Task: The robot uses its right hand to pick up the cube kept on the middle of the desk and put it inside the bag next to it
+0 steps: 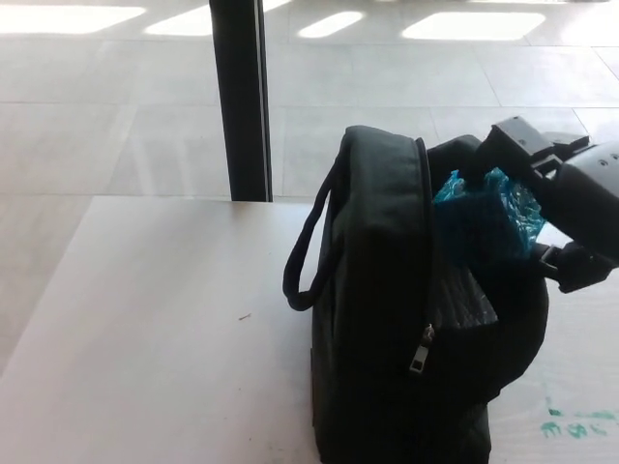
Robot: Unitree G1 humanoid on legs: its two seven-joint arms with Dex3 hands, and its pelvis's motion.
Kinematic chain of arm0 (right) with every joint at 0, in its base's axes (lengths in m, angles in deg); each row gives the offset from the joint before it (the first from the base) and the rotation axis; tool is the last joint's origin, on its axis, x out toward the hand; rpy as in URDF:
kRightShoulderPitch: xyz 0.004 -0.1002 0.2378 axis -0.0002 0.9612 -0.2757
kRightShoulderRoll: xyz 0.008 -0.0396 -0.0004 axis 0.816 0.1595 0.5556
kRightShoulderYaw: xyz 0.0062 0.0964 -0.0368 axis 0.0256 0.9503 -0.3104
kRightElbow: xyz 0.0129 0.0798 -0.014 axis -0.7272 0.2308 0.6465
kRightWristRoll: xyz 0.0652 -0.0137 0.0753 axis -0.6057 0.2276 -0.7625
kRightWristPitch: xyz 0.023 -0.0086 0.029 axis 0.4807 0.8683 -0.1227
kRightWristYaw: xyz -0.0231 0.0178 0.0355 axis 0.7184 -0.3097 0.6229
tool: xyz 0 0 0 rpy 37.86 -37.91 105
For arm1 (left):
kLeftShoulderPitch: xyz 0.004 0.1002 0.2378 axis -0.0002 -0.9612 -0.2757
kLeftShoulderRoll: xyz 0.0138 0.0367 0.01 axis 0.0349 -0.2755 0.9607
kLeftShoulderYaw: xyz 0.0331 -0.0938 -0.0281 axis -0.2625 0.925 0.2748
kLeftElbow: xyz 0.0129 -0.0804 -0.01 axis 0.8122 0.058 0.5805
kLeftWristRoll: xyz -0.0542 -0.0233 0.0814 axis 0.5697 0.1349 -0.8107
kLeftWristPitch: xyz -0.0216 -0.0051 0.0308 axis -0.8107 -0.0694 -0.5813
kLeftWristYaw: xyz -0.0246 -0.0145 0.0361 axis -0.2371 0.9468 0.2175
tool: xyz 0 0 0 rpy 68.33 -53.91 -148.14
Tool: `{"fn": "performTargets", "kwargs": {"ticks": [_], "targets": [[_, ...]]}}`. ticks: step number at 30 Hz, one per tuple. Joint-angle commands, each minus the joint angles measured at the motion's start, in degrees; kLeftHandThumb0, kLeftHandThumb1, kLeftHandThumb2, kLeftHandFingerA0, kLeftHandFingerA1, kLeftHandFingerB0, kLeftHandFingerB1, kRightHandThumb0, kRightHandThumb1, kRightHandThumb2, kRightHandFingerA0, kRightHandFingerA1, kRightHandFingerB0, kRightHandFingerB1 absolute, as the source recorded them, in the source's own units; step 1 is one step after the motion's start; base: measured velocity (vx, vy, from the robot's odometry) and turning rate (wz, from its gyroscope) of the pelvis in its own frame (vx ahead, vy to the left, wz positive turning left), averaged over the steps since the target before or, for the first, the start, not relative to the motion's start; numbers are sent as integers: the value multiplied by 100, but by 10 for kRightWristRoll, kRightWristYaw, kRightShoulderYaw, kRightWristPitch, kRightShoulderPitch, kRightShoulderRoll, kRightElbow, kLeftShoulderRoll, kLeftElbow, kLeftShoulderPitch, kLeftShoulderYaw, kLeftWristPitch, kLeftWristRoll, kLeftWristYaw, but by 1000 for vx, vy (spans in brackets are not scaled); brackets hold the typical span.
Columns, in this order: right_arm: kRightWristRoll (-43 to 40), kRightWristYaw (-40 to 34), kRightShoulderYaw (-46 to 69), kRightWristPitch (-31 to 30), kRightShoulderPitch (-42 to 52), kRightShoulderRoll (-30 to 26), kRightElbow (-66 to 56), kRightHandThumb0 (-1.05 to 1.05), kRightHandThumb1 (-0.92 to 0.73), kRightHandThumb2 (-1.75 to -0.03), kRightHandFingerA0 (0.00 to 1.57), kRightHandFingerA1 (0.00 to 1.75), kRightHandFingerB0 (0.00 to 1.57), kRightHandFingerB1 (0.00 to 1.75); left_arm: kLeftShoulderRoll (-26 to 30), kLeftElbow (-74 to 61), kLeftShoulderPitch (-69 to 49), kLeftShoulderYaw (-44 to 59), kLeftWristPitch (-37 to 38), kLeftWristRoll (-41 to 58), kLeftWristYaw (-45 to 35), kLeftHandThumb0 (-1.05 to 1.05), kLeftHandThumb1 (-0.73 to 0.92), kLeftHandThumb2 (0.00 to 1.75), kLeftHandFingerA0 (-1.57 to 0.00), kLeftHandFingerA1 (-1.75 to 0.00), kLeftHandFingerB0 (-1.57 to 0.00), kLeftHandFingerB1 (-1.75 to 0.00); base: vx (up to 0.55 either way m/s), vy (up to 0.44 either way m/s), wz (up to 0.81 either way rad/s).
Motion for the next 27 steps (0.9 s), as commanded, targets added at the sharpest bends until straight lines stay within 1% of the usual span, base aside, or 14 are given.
{"fn": "performTargets", "kwargs": {"ticks": [1, 2, 3, 4, 5, 8, 13, 14, 15, 17, 18, 19, 21, 27], "targets": [[42, 34, -19, 18, -32, -19, -3, -29, -66, -71, 91, 175, 77, 138, 12, 2, 0, 1, 9, 5, 7, -105, 60, 88, -29, -151, -24, -143, 0, 0, 0], [43, 34, -20, 19, -34, -19, -2, -29, -66, -71, 91, 175, 77, 138, 13, 2, 0, 1, 9, 5, 7, -105, 60, 88, -29, -151, -24, -143, 0, 0, 0], [49, 32, -23, 20, -36, -19, -1, -37, -52, -97, 120, 134, 86, 106, 13, 1, -2, 1, 10, 5, 6, -105, 62, 88, -28, -148, -23, -142, 0, 0, 0], [57, 28, -26, 22, -41, -20, 0, -37, -52, -97, 120, 134, 86, 106, 13, -2, -3, 0, 10, 5, 4, -105, 62, 88, -28, -148, -23, -142, 0, 0, 0], [69, 19, -35, 41, -58, -19, 8, -27, -61, -73, 92, 174, 76, 132, 13, -3, -4, 0, 11, 5, 1, -105, 62, 89, -28, -147, -23, -141, 0, 0, 0], [82, 8, -45, 50, -73, -12, 19, -28, -58, -69, 94, 175, 78, 138, 12, 0, 0, -2, 10, 3, 7, -105, 61, 90, -29, -146, -23, -140, 0, 0, 0], [105, 4, -56, 49, -91, -1, 14, -28, -59, -70, 92, 173, 74, 68, 12, 0, -2, -5, 12, 0, 8, -105, 59, 90, -32, -153, -25, -145, 0, 0, 0], [103, 8, -55, 43, -92, 2, 12, -35, -66, -65, 92, 160, 59, 53, 13, -1, -3, -5, 10, 2, 5, -105, 58, 93, -36, -158, -26, -148, 0, 0, 0], [119, 38, -57, 17, -93, -5, -10, -52, -69, -61, 73, 106, 25, 36, 13, 0, -3, -5, 12, 1, 4, -105, 58, 92, -38, -159, -27, -149, 0, 0, 0], [128, 53, -57, 4, -92, -7, -22, -52, -69, -61, 73, 106, 25, 36, 14, 0, -3, -6, 12, 1, 4, -105, 58, 92, -38, -159, -27, -149, 0, 0, 0], [135, 68, -56, -11, -87, -11, -33, -57, -64, -59, 58, 72, 14, 31, 14, 0, -3, -7, 14, 0, 1, -105, 58, 91, -35, -157, -26, -147, 0, 0, 0], [186, 75, -61, -29, -84, -29, -51, -89, -51, -88, 0, 12, 0, 6, 14, 5, -2, -6, 14, 1, 4, -105, 61, 89, -30, -146, -23, -139, 0, 0, 0], [199, 92, -63, -41, -83, -35, -59, -87, -40, -74, 0, 0, 0, 10, 14, 8, -1, -7, 11, 0, 8, -105, 62, 90, -31, -145, -24, -137, 0, 0, 0], [196, 120, -47, -70, -73, -49, -74, -89, -48, -89, 0, 15, 0, 12, 14, 5, -6, -6, 11, 3, 5, -105, 60, 88, -31, -150, -26, -144, 0, 0, 0]]}}
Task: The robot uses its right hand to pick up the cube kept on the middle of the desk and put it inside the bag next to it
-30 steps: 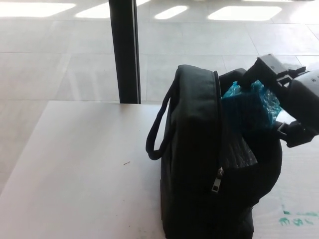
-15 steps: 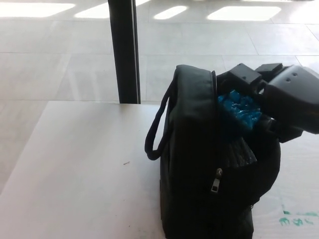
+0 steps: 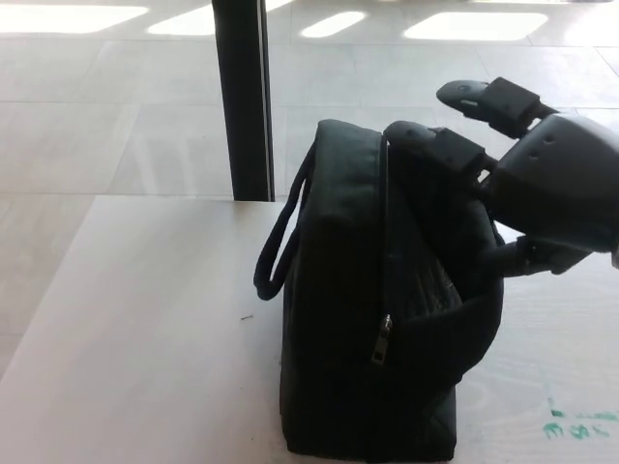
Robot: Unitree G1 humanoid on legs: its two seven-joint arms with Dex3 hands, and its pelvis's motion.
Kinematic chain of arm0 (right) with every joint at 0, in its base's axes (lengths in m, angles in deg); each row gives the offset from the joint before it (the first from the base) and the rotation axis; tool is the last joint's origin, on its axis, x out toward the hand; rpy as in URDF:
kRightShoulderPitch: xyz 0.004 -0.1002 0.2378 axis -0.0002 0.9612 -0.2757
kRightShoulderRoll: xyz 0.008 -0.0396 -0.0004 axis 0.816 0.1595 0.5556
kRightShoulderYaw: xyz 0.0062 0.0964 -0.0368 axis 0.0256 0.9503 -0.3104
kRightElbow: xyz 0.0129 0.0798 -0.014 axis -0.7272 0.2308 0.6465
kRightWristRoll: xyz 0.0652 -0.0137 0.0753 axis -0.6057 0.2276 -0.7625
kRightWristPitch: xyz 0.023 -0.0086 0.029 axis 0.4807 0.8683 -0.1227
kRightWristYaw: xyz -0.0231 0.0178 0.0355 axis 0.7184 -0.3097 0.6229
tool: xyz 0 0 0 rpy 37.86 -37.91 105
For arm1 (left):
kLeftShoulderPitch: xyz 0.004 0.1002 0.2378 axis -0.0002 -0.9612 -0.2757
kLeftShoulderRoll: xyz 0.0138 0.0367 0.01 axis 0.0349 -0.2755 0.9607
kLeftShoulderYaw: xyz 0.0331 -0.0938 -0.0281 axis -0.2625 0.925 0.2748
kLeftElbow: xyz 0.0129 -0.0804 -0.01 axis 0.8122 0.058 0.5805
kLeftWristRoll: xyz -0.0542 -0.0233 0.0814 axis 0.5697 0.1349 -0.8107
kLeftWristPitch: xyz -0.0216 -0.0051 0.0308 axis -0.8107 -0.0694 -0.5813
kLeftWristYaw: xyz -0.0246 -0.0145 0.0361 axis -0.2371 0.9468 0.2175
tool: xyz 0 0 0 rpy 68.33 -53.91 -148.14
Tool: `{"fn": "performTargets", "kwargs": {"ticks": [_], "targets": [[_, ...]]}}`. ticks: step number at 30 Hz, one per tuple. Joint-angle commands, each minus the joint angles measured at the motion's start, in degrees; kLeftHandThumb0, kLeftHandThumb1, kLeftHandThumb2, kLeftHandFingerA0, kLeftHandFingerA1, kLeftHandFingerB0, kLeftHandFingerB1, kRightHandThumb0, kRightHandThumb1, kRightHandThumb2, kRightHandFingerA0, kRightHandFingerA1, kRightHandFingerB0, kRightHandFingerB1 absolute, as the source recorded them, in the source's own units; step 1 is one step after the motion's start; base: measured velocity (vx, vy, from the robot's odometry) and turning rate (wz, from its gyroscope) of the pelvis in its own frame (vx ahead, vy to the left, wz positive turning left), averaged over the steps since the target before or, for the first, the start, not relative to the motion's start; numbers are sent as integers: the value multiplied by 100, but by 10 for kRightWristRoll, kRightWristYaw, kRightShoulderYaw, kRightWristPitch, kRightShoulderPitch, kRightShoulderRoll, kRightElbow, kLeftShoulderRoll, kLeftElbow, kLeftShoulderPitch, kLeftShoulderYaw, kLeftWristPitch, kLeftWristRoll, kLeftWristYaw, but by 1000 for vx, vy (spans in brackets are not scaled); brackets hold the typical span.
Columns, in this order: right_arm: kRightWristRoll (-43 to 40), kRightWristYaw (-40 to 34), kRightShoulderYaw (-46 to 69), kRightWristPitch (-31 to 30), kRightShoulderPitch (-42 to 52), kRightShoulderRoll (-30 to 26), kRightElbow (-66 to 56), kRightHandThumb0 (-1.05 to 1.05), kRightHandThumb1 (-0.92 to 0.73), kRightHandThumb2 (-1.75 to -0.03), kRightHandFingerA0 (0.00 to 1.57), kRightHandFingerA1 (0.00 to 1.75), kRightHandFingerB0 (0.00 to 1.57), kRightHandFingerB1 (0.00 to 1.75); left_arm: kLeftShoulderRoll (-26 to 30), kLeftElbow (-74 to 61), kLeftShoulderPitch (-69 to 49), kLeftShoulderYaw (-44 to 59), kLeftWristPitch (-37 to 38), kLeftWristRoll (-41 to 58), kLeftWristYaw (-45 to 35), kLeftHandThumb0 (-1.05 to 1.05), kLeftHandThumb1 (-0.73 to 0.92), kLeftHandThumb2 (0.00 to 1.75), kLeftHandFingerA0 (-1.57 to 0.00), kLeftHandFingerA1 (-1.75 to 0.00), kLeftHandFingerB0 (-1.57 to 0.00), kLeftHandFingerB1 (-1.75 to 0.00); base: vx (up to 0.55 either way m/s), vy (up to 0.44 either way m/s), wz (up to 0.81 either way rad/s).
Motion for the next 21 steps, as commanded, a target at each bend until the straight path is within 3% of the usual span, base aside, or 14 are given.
{"fn": "performTargets", "kwargs": {"ticks": [1, 3, 4, 6, 8, 10, 11, 12, 13, 14, 17, 18, 19, 21], "targets": [[31, 33, 16, -38, 8, -20, -4, -93, -52, -88, 0, 8, 6, 9, 9, 2, -3, 2, 10, 6, 5, -105, 59, 89, -32, -152, -26, -145, 0, 0, 0], [26, 34, 23, -43, 12, -22, -6, -95, -53, -85, 0, 7, 6, 19, 9, -3, -6, -1, 12, 4, -1, -105, 58, 91, -33, -156, -25, -148, 0, 0, 0], [24, 31, 26, -43, 13, -21, -5, -74, -47, -73, 0, 0, 8, 32, 9, -4, -6, -1, 12, 4, -2, -105, 60, 89, -31, -155, -25, -147, 0, 0, 0], [-28, 33, 56, -49, 26, -10, -4, -76, -48, -84, 0, 18, 11, 46, 9, -2, -6, -2, 14, 2, 1, -105, 61, 90, -31, -149, -23, -140, 0, 0, 0], [-44, 42, 73, -57, 33, -6, -10, -65, -49, -88, 0, 35, 13, 49, 10, -1, -4, -2, 12, 3, 3, -105, 60, 90, -31, -150, -22, -141, 0, 0, 0], [-60, 48, 90, -64, 39, 0, -17, -65, -49, -88, 0, 35, 13, 49, 9, -2, -4, -1, 8, 6, 3, -105, 60, 90, -31, -150, -22, -141, 0, 0, 0], [-74, 53, 102, -74, 42, 6, -23, -60, -66, -59, 0, 44, 23, 37, 9, -2, -5, 1, 9, 7, 3, -105, 60, 91, -32, -151, -23, -142, 0, 0, 0], [-93, 44, 127, -84, 55, 12, -35, -60, -48, -84, 2, 49, 20, 49, 9, -3, -6, -1, 9, 6, 1, -105, 59, 89, -31, -153, -24, -146, 0, 0, 0], [-99, 51, 139, -94, 60, 14, -44, -57, -66, -61, 3, 49, 26, 38, 10, -4, -6, 0, 8, 6, 0, -105, 58, 90, -31, -154, -24, -146, 0, 0, 0], [-107, 45, 151, -95, 67, 16, -46, -60, -49, -84, 5, 54, 22, 49, 10, -4, -6, -1, 8, 6, 1, -105, 58, 89, -32, -154, -26, -147, 0, 0, 0], [-119, 47, 189, -111, 97, 16, -68, -60, -50, -83, 7, 56, 22, 50, 10, -2, -8, -1, 8, 6, 0, -105, 57, 90, -31, -154, -26, -147, 0, 0, 0], [-144, 56, 220, -128, 125, 16, -80, -51, -64, -61, 9, 50, 29, 35, 10, 0, -9, -2, 11, 3, 0, -105, 59, 91, -32, -155, -26, -148, 0, 0, 0], [-160, 56, 248, -136, 151, 14, -84, -54, -48, -81, 12, 53, 23, 45, 10, -1, -9, -2, 13, 3, 1, -105, 59, 93, -33, -155, -25, -147, 0, 0, 0], [-172, 48, 282, -136, 182, 12, -79, -53, -49, -79, 15, 53, 25, 45, 10, -4, -8, -3, 11, 4, 2, -105, 60, 94, -33, -154, -25, -146, 0, 0, 0]]}}
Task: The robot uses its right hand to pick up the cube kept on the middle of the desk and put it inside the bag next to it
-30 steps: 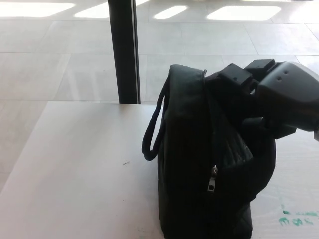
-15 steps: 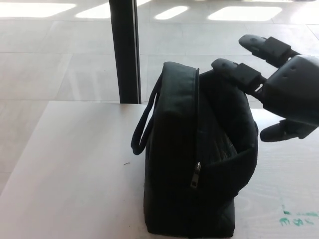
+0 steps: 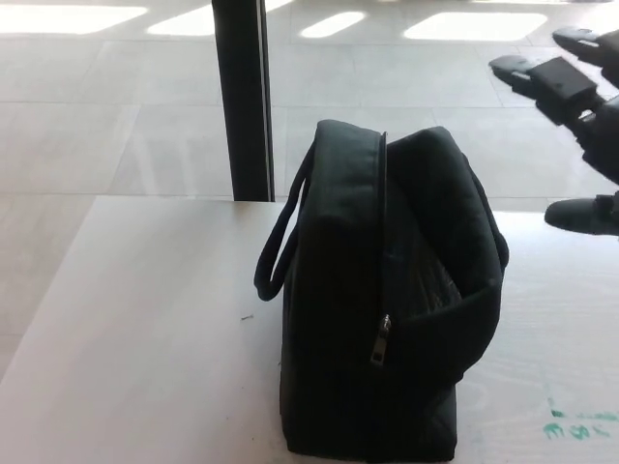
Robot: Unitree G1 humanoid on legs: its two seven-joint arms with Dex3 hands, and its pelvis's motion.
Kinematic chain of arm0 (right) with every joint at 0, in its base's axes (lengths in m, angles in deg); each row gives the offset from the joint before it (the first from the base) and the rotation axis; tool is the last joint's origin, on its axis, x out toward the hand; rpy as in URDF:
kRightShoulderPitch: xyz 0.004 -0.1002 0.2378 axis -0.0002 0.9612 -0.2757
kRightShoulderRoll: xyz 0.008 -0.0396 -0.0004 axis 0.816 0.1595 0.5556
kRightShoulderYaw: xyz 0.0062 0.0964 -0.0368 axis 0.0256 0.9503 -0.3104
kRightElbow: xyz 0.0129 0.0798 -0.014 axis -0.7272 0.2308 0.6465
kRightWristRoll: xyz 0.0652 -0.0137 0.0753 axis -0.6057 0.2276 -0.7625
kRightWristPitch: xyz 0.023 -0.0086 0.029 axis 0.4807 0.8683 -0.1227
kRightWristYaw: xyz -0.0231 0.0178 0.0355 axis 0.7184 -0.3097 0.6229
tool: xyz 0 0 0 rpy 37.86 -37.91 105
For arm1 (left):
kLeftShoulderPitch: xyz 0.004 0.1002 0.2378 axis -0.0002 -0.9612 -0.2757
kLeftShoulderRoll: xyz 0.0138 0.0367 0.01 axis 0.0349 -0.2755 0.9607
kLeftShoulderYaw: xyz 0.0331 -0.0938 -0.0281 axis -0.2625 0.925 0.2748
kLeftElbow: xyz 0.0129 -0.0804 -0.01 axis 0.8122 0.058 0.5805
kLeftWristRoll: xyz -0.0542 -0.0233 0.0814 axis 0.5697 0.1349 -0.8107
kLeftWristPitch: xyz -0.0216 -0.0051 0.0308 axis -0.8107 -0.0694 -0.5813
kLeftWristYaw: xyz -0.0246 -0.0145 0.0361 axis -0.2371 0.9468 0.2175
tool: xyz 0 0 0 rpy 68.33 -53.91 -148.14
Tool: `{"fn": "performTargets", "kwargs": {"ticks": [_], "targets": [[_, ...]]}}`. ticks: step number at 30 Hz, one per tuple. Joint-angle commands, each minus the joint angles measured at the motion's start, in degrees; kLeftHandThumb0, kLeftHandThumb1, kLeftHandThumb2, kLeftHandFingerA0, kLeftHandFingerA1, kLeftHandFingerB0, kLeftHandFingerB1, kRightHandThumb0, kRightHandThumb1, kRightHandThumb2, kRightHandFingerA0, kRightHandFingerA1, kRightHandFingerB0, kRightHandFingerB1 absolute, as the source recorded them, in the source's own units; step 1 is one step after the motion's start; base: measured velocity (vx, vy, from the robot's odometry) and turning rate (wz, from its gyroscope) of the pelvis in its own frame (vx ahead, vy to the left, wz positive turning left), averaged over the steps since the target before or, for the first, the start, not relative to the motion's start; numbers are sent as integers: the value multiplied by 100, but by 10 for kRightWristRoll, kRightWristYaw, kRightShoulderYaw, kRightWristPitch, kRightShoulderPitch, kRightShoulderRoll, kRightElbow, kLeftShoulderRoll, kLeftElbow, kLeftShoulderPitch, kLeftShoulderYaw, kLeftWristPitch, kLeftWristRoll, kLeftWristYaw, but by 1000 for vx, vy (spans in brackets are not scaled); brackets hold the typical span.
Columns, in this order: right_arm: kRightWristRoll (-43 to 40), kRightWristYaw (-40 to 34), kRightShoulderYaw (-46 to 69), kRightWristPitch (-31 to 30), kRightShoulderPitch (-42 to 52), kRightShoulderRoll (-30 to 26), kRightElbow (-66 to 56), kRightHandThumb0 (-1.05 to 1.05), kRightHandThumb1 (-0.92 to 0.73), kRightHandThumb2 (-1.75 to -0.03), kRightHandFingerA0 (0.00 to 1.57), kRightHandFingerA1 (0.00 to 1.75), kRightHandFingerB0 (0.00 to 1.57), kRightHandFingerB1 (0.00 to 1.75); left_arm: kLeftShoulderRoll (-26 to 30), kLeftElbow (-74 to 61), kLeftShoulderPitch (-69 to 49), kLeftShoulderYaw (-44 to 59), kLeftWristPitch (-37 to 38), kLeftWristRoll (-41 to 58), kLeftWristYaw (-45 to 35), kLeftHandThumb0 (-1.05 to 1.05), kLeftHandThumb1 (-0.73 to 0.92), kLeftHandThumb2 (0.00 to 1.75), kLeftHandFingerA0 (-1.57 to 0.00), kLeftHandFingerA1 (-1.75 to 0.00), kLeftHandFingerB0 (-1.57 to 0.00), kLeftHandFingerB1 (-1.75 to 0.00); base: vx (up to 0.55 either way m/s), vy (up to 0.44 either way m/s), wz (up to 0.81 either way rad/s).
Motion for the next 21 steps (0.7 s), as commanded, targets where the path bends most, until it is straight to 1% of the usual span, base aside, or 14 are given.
{"fn": "performTargets", "kwargs": {"ticks": [1, 3, 4, 5, 6, 8, 9, 10, 12, 16, 17, 18, 19, 21], "targets": [[-91, 4, 104, -54, 93, -1, -3, -53, -50, -78, 17, 52, 25, 44, 10, -3, -3, -1, 9, 3, 4, -105, 61, 92, -33, -153, -24, -144, 0, 0, 0], [-104, -1, 136, -73, 122, 8, 4, -50, -50, -75, 19, 51, 27, 43, 11, -3, 0, -2, 8, 3, 6, -105, 62, 92, -31, -150, -23, -142, 0, 0, 0], [-111, -4, 153, -76, 138, 11, 10, -43, -62, -59, 23, 46, 33, 35, 11, -3, 0, -3, 9, 2, 6, -105, 62, 91, -30, -150, -23, -142, 0, 0, 0], [-118, -18, 175, -79, 162, 20, 19, -38, -59, -59, 26, 45, 36, 35, 11, -1, -2, -3, 11, 2, 4, -105, 62, 91, -30, -149, -23, -142, 0, 0, 0], [-121, -33, 197, -84, 186, 29, 32, -48, -61, -59, 25, 47, 34, 32, 12, 3, -2, -3, 12, 2, 4, -105, 62, 89, -32, -148, -24, -141, 0, 0, 0], [-121, -47, 217, -90, 212, 41, 44, -48, -61, -59, 25, 47, 34, 32, 16, 8, -4, -2, 14, 1, 5, -105, 62, 89, -32, -148, -24, -141, 0, 0, 0], [-123, -63, 246, -97, 253, 54, 56, -52, -65, -60, 21, 49, 29, 31, 17, 9, -4, -3, 15, 0, 5, -105, 62, 89, -34, -150, -24, -141, 0, 0, 0], [-127, -82, 260, -86, 273, 67, 64, -50, -64, -60, 23, 50, 29, 30, 17, 6, -4, -1, 12, 3, 5, -105, 61, 91, -33, -150, -24, -142, 0, 0, 0], [-143, -166, 306, -31, 342, 114, 123, -51, -65, -60, 29, 54, 34, 33, 15, 2, -5, 2, 11, 7, 2, -105, 63, 89, -29, -148, -22, -142, 0, 0, 0], [-155, -200, 326, -8, 371, 140, 166, -50, -66, -59, 30, 58, 33, 33, 13, 1, 1, 3, 8, 9, 6, -105, 61, 90, -31, -151, -24, -144, 0, 0, 0], [-162, -212, 329, 8, 373, 146, 189, -55, -52, -85, 31, 65, 27, 49, 12, 1, 1, 2, 10, 8, 5, -105, 60, 90, -32, -153, -25, -147, 0, 0, 0], [-166, -221, 331, 18, 376, 151, 207, -52, -67, -60, 31, 71, 32, 39, 12, 1, 1, 2, 11, 8, 5, -105, 59, 90, -32, -154, -25, -147, 0, 0, 0], [-177, -226, 337, 16, 388, 166, 240, -53, -69, -60, 27, 75, 25, 46, 11, 0, 0, 2, 13, 8, 3, -105, 55, 92, -37, -157, -27, -152, 0, 0, 0], [-190, -212, 343, -22, 396, 184, 254, -53, -70, -60, 28, 76, 22, 48, 12, -5, -5, 3, 12, 10, 2, -105, 55, 92, -37, -157, -27, -152, 0, 0, 0]]}}
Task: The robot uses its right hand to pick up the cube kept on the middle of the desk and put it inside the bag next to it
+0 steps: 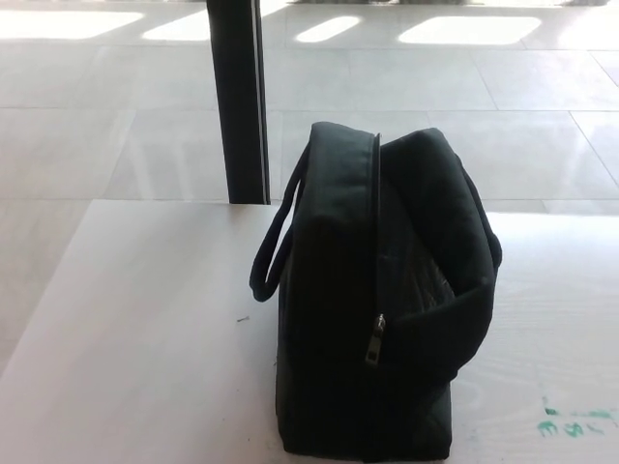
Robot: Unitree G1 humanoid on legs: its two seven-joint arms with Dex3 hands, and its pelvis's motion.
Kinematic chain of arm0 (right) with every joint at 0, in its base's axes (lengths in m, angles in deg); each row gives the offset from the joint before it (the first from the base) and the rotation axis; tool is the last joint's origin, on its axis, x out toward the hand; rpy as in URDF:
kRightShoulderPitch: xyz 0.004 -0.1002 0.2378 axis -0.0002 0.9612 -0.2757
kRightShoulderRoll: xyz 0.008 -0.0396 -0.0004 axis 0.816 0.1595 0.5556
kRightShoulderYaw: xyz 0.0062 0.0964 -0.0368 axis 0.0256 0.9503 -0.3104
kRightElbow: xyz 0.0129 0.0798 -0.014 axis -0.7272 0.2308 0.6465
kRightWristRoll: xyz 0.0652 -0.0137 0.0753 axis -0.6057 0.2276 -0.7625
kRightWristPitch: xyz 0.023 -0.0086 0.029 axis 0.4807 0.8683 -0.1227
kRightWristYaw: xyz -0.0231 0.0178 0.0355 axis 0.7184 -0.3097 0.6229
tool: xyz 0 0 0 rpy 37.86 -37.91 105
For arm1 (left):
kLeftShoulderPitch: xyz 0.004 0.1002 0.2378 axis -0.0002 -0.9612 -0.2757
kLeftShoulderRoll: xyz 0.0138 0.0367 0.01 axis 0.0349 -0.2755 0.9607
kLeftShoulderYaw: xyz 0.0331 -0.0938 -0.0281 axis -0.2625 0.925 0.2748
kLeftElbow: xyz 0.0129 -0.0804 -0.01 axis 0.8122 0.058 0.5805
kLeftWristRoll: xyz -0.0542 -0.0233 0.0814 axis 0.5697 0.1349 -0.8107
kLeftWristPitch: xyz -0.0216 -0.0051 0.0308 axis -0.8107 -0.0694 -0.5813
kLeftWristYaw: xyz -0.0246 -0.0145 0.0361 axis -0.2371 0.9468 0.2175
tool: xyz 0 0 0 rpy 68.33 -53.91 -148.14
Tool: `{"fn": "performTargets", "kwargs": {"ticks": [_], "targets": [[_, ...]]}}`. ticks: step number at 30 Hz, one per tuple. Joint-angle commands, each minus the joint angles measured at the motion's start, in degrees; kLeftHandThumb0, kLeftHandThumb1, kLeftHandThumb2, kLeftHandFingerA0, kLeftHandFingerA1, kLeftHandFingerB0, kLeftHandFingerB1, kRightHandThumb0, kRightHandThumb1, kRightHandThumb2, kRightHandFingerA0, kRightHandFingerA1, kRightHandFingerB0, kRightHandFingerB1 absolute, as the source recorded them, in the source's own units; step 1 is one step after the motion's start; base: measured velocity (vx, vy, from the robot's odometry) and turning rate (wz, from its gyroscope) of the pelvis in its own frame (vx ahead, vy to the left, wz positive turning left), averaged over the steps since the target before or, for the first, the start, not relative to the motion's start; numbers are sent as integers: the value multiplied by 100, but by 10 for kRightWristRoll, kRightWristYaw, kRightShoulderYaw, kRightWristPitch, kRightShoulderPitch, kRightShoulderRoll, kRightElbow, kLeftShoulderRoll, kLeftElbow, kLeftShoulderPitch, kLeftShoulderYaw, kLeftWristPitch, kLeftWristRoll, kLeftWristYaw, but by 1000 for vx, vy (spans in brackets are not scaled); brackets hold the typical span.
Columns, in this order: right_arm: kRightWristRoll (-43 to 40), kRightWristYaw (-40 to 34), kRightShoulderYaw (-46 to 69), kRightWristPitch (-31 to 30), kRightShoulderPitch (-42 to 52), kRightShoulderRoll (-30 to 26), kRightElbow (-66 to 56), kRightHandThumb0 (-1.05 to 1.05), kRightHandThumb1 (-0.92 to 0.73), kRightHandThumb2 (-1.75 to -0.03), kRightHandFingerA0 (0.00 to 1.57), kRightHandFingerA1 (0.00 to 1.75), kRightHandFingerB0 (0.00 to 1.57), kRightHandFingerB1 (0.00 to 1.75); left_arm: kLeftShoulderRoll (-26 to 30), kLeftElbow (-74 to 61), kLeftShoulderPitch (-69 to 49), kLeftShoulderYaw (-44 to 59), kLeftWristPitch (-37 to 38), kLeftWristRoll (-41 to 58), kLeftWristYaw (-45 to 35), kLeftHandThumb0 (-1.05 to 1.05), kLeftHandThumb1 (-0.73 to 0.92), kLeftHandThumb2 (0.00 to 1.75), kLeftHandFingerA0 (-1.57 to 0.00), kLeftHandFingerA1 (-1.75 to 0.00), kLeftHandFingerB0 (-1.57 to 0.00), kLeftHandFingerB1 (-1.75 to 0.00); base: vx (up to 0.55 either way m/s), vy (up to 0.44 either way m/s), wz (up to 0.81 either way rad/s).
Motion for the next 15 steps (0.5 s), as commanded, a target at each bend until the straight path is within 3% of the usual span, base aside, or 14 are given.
{"fn": "performTargets", "kwargs": {"ticks": [1, 4, 5, 6, 7, 11, 13, 14, 15], "targets": [[-95, -121, 67, 6, 58, 78, 118, -53, -69, -60, 28, 80, 24, 50, 11, -7, -7, 8, 11, 11, 1, -105, 55, 90, -36, -158, -27, -149, 0, 0, 0], [-138, -106, 95, -18, 49, 98, 136, -50, -68, -59, 27, 78, 27, 51, 10, -2, -5, 9, 13, 12, 1, -105, 56, 90, -35, -154, -27, -147, 0, 0, 0], [-145, -110, 103, -23, 43, 101, 156, -53, -53, -86, 32, 70, 27, 57, 11, -2, -5, 6, 13, 8, 3, -105, 55, 90, -36, -155, -28, -147, 0, 0, 0], [-142, -117, 102, -18, 34, 98, 178, -50, -66, -59, 31, 77, 30, 54, 12, -3, -8, 7, 11, 10, -1, -105, 55, 90, -35, -155, -28, -147, 0, 0, 0], [-140, -122, 102, -15, 28, 95, 201, -51, -69, -60, 31, 81, 29, 54, 11, -6, -9, 6, 11, 9, 0, -105, 54, 92, -37, -153, -36, -149, 0, 0, 0], [-171, -112, 112, -48, 8, 105, 269, -58, -72, -61, 35, 73, 28, 51, 11, -5, -3, 4, 7, 8, 1, -105, 58, 92, -35, -152, -29, -144, 0, 0, 0], [-174, -113, 108, -38, 5, 102, 295, -57, -72, -61, 36, 79, 28, 51, 10, -5, -2, 8, 2, 13, 1, -105, 55, 92, -36, -152, -30, -145, 0, 0, 0], [-176, -114, 106, -37, 2, 100, 306, -57, -72, -61, 41, 98, 29, 50, 9, -4, -1, 8, 4, 12, 1, -105, 57, 90, -35, -152, -30, -146, 0, 0, 0], [-177, -116, 104, -37, -1, 97, 319, -57, -72, -61, 41, 98, 29, 50, 9, -1, -1, 6, 8, 10, 0, -105, 57, 90, -35, -152, -30, -146, 0, 0, 0]]}}
